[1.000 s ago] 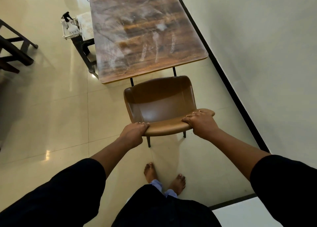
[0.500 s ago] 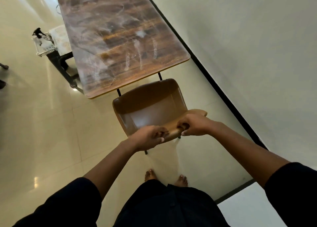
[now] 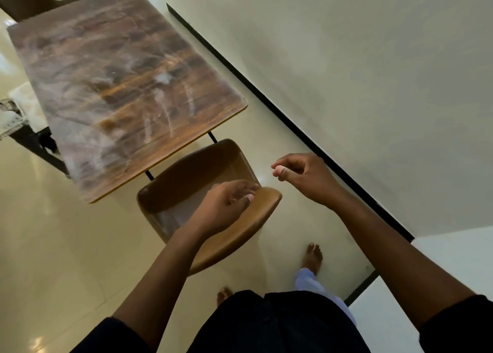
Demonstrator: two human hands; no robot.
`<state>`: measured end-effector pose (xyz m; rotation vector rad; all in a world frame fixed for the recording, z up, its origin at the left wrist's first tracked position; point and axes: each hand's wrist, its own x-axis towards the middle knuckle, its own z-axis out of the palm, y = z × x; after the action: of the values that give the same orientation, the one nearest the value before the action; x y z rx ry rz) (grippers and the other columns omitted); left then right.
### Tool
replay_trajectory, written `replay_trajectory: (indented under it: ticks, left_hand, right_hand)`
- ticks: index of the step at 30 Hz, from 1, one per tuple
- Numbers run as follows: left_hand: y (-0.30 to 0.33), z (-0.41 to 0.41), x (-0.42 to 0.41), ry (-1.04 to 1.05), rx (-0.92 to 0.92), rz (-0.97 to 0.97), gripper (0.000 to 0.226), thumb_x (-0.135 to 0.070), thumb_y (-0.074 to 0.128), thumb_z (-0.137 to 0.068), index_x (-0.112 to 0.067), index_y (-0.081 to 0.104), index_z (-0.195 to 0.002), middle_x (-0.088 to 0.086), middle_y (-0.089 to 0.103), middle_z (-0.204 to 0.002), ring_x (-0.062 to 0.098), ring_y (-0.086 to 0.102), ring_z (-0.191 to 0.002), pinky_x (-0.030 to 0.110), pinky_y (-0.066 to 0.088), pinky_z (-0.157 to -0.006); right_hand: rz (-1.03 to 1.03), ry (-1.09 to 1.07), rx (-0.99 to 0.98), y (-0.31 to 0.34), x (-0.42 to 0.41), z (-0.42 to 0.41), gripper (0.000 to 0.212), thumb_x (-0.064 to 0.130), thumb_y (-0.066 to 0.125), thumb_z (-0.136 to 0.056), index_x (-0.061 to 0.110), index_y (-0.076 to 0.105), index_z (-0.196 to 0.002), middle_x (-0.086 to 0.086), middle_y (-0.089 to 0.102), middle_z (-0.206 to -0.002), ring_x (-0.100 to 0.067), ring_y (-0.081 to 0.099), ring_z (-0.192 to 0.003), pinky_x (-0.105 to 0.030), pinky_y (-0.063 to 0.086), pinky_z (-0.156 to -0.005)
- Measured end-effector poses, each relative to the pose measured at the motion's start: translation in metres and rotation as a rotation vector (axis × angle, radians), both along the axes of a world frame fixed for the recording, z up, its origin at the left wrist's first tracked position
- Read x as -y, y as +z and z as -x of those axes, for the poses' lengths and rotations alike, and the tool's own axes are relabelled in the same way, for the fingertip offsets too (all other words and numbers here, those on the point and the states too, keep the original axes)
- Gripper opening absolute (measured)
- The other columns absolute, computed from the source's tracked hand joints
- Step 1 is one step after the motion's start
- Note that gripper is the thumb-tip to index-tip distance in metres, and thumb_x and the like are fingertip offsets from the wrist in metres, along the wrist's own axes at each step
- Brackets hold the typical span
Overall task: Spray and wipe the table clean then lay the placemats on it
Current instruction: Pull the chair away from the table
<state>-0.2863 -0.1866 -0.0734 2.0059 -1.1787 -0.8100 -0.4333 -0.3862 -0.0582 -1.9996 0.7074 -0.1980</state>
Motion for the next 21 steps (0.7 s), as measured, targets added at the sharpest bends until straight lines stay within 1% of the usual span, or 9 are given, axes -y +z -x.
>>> replay_trajectory:
  ticks: [3, 9, 14, 17, 21]
  left_hand:
    - [0.001, 0.004, 0.043, 0.018, 0.009, 0.046, 0.029, -0.025, 0.063, -0.107, -0.028, 0.071, -0.135, -0.011, 0.075, -0.126, 0.001, 0.069, -0.114, 0.026, 0.059, -0.094]
    - [0.001, 0.026, 0.136, 0.162, -0.043, 0.078, 0.03, -0.023, 0.062, -0.107, -0.022, 0.072, -0.135, -0.009, 0.076, -0.123, 0.0, 0.07, -0.113, 0.033, 0.061, -0.097]
    - [-0.005, 0.045, 0.203, 0.314, -0.163, 0.092, 0.026, -0.024, 0.064, -0.106, -0.025, 0.074, -0.131, -0.013, 0.078, -0.119, -0.002, 0.071, -0.114, 0.03, 0.058, -0.1]
    - [-0.006, 0.05, 0.233, 0.35, -0.221, 0.078, 0.026, -0.025, 0.064, -0.106, -0.026, 0.074, -0.13, -0.012, 0.078, -0.118, -0.002, 0.071, -0.115, 0.029, 0.058, -0.1]
    - [-0.003, 0.034, 0.27, 0.363, -0.217, 0.068, 0.025, -0.024, 0.065, -0.106, -0.025, 0.073, -0.13, -0.012, 0.078, -0.117, -0.003, 0.071, -0.113, 0.028, 0.058, -0.1]
  right_hand:
    - [-0.06, -0.045, 0.036, 0.004, 0.048, 0.007, 0.017, 0.024, 0.067, -0.1, 0.018, 0.077, -0.112, 0.007, 0.079, -0.097, -0.007, 0.075, -0.09, -0.036, 0.062, -0.089]
    - [-0.138, -0.044, 0.054, 0.01, 0.155, 0.021, 0.013, 0.021, 0.067, -0.1, 0.018, 0.078, -0.106, 0.004, 0.079, -0.093, -0.011, 0.076, -0.087, -0.035, 0.061, -0.085]
    - [-0.191, -0.014, 0.044, 0.011, 0.227, 0.03, 0.012, 0.022, 0.067, -0.1, 0.02, 0.078, -0.105, 0.005, 0.08, -0.092, -0.012, 0.076, -0.087, -0.028, 0.057, -0.08]
    - [-0.212, -0.008, 0.045, 0.01, 0.26, 0.026, 0.013, 0.02, 0.066, -0.1, 0.019, 0.078, -0.105, 0.004, 0.08, -0.092, -0.012, 0.077, -0.087, -0.024, 0.055, -0.077]
    - [-0.237, 0.016, 0.032, 0.008, 0.295, 0.006, 0.014, 0.018, 0.066, -0.1, 0.017, 0.077, -0.107, 0.003, 0.08, -0.092, -0.011, 0.077, -0.086, -0.018, 0.053, -0.074]
